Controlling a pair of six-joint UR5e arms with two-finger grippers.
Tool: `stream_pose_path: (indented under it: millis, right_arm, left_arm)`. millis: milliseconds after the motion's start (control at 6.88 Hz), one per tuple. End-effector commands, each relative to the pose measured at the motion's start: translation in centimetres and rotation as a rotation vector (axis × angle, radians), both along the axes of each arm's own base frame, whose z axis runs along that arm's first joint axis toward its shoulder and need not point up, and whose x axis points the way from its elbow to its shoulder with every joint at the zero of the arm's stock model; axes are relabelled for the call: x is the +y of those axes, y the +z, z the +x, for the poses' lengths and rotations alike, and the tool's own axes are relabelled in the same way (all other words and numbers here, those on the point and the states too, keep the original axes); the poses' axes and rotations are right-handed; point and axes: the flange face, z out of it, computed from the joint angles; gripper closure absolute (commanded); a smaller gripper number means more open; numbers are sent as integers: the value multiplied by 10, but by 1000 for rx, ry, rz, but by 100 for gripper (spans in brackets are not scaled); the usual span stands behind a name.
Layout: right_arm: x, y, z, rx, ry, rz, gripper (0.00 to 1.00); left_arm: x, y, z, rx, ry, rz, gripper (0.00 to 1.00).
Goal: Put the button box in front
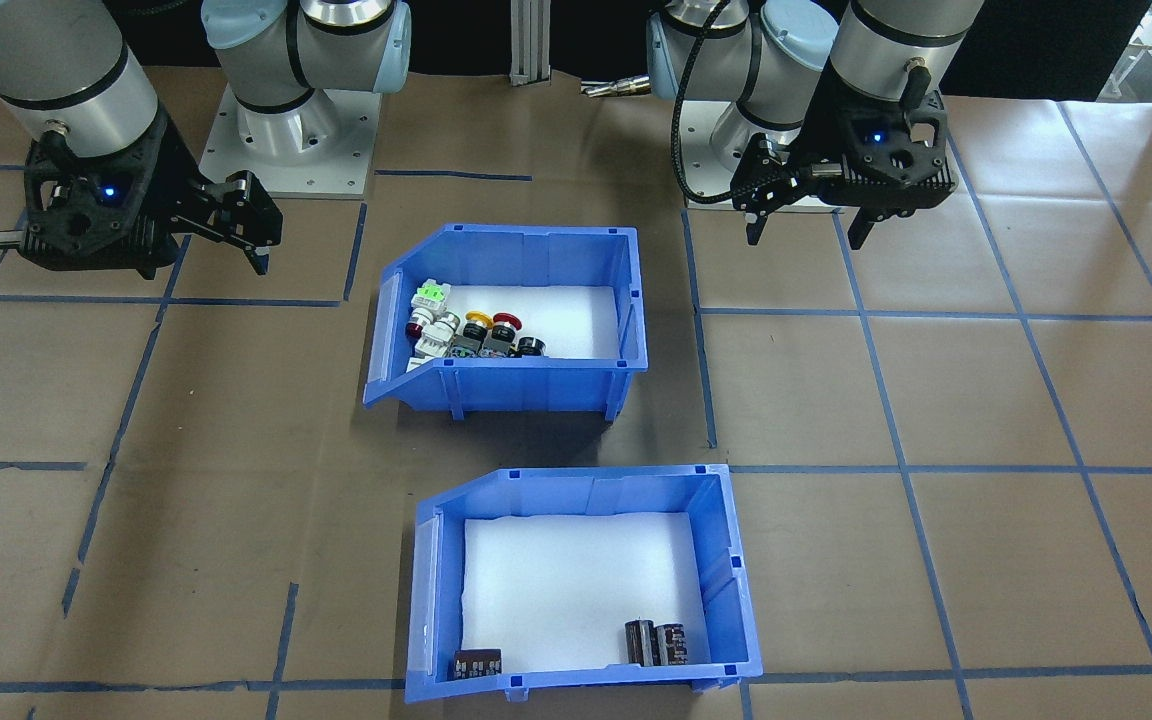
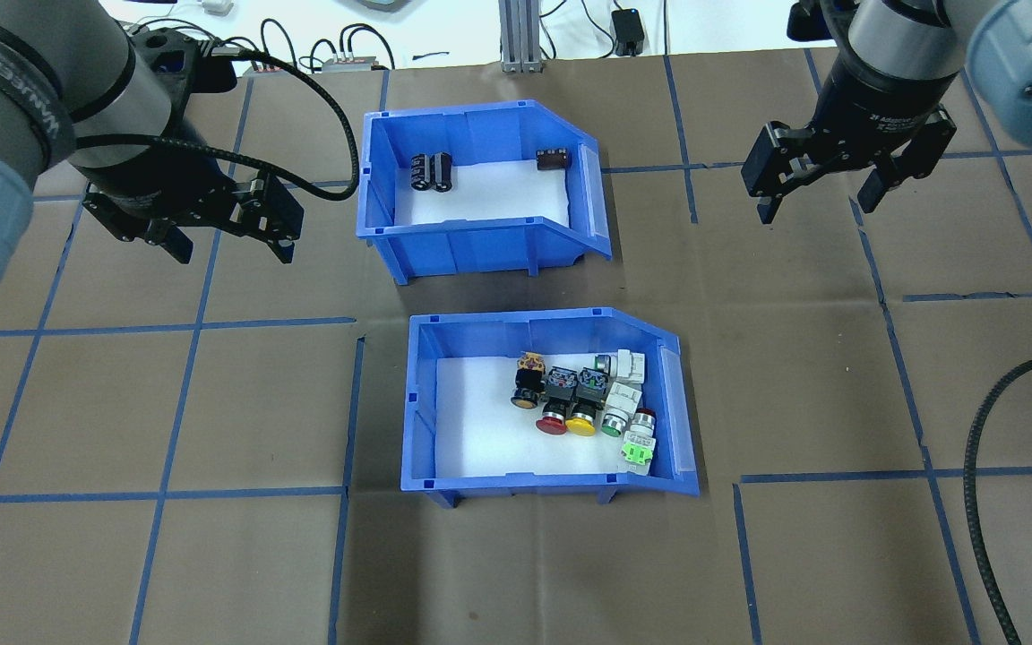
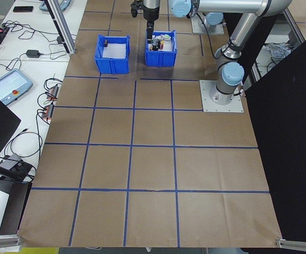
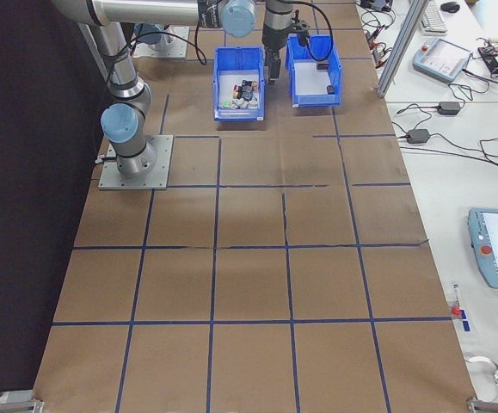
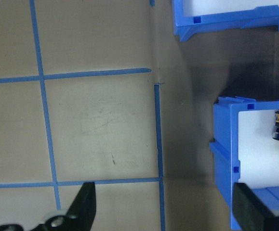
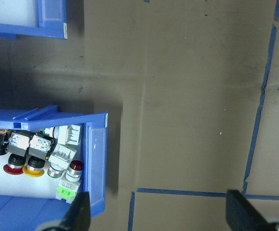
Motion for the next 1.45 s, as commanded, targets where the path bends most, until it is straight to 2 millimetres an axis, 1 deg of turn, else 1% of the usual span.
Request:
stream_pose_path:
  millis: [0, 145, 291, 436, 581, 726, 872, 1017, 1162, 1308]
  right_arm:
    - [-29, -14, 0, 5, 91, -23, 0]
    - [-45, -13, 3, -4, 137, -27, 0]
    - [-72, -16, 6, -9, 257, -47, 0]
    - [-93, -14, 17, -8, 371, -64, 0]
    - [-108, -23, 38, -14, 489, -58, 0]
    - [-120, -27, 65, -12, 665, -65, 0]
    - [-126, -31, 99, -11, 793, -74, 0]
    - [-120, -41, 144, -17, 955, -63, 0]
    - [-108, -57, 188, -25, 1081, -38, 0]
    - [-98, -79, 227, -35, 1196, -8, 0]
  left_arm:
    - [9, -11, -2, 6, 203, 14, 1]
    - [23, -17, -5, 8, 337, 20, 1]
    - [44, -17, -7, 13, 484, 15, 1]
    - [70, -28, -9, 25, 660, 39, 1]
    - [98, -41, -13, 33, 823, 56, 1]
    - [129, -51, -29, 92, 1034, 94, 1]
    - [148, -66, -50, 75, 1227, 116, 1]
    - [161, -77, -71, 46, 1344, 137, 1]
    - [167, -87, -90, 22, 1334, 153, 1]
    - [164, -100, -108, 5, 1374, 162, 0]
